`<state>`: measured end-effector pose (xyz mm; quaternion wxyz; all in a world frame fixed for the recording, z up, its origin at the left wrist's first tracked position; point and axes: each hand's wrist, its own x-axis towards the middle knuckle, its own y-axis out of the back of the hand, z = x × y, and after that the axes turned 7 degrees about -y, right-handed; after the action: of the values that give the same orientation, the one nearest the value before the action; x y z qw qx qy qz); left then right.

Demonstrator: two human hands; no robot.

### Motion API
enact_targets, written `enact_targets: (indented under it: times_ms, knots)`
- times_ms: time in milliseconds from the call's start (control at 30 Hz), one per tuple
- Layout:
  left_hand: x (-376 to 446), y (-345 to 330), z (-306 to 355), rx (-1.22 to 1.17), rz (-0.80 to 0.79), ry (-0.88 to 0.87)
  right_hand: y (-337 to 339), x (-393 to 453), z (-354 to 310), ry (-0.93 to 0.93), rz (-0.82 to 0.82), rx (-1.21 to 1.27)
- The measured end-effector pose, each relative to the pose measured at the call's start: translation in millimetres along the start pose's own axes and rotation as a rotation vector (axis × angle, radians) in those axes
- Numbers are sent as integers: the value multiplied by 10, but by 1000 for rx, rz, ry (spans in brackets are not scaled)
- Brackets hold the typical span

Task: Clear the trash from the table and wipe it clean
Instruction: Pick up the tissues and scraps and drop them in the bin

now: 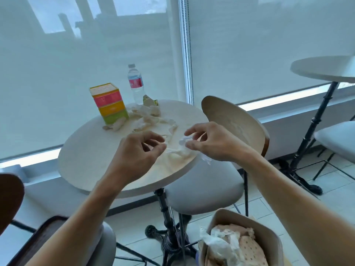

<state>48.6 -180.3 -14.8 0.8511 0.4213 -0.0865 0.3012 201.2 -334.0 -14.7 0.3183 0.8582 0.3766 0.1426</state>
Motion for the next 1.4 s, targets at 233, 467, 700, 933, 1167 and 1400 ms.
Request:
enact_targets:
  times_ms: [233, 467, 700, 933, 1167, 1400]
  knots:
    - [438, 436, -524, 102, -18, 37, -303, 127, -340, -65, -107, -525]
    - [619, 448, -798, 157, -350, 74, -342, 327, -370, -75, 116, -295]
    - [736, 325, -933, 213, -437, 14, -303, 465, -579, -17, 305, 167]
    - [752, 331, -1042, 242, -352, -38, -189, 390, -773, 51, 247, 771]
    - [710, 321, -1045, 237, -179, -36, -33, 197, -708, 114, 202, 931]
    - [525, 463, -703, 137, 126, -32, 29, -81, -352, -3, 148, 883]
